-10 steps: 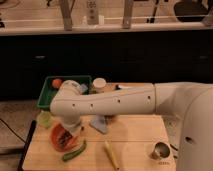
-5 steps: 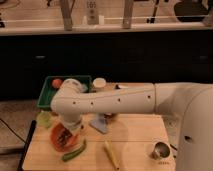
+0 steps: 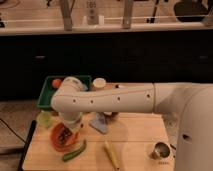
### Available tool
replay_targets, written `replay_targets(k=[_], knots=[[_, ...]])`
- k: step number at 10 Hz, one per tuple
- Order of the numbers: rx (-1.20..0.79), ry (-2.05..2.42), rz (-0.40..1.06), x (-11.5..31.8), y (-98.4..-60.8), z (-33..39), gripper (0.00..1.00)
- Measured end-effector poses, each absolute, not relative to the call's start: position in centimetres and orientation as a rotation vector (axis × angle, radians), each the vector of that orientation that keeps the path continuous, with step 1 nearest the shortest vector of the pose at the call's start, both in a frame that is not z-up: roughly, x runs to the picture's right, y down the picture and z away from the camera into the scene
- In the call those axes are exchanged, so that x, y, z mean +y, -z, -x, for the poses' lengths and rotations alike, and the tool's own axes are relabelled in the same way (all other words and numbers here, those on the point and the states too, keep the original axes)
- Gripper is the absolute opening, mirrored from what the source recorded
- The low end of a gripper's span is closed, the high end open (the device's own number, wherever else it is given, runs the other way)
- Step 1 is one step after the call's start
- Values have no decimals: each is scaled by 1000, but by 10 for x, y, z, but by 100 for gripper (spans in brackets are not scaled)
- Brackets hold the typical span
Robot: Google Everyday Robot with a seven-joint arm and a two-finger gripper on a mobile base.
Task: Place grapes in red bowl
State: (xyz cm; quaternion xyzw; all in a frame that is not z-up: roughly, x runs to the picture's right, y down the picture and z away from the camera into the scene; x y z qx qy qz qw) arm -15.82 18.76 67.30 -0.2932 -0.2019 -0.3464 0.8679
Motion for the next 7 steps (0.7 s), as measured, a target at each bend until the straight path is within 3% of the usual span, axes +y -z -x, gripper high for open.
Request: replay_targets(k=[7], knots=[[-439, 742, 614, 182, -678, 160, 2]])
